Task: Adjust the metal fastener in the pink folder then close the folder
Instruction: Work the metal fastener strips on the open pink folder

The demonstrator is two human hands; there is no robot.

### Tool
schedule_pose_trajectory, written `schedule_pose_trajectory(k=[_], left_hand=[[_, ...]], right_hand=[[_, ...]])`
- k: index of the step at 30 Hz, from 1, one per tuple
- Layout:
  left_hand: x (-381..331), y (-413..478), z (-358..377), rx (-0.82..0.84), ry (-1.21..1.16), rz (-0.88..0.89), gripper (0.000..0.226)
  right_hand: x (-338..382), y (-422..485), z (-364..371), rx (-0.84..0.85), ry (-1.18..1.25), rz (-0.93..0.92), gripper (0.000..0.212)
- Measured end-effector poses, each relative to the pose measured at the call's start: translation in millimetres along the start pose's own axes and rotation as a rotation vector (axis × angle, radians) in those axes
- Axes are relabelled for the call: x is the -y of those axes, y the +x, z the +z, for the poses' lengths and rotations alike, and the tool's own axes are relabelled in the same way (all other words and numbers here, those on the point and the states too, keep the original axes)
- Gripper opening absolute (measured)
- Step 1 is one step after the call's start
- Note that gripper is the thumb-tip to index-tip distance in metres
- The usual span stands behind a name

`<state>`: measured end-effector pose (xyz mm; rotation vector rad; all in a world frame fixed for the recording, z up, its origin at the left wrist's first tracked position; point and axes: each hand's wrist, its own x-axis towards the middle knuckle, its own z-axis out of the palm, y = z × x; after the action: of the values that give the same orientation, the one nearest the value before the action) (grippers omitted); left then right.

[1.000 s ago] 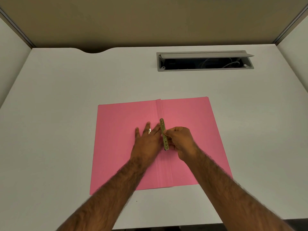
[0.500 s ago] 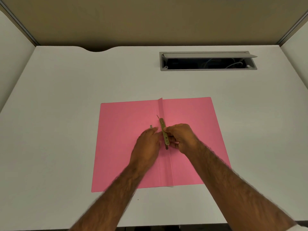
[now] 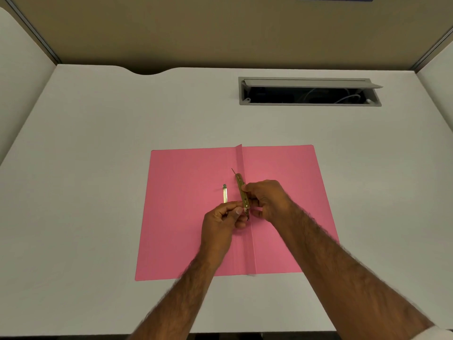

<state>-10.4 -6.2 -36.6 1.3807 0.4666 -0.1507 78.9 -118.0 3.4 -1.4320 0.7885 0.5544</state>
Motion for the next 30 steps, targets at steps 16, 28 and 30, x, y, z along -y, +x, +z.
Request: schedule_pose_trajectory(k=[16, 28, 30], left_hand=[[3, 18, 9, -0.02, -0.193, -0.144, 0.017], [3, 21, 0, 0.08, -0.249, -0.256, 0.015], [2, 22, -1, 0.092, -0.291, -0.284, 0.019]], right_hand=[[-5, 10, 6, -0.043, 0.021, 0.003, 0.005], [-15, 19, 6, -0.082, -0.057, -0.088, 0.016], [-17, 18, 6, -0.082, -0.061, -0.093, 0.011]])
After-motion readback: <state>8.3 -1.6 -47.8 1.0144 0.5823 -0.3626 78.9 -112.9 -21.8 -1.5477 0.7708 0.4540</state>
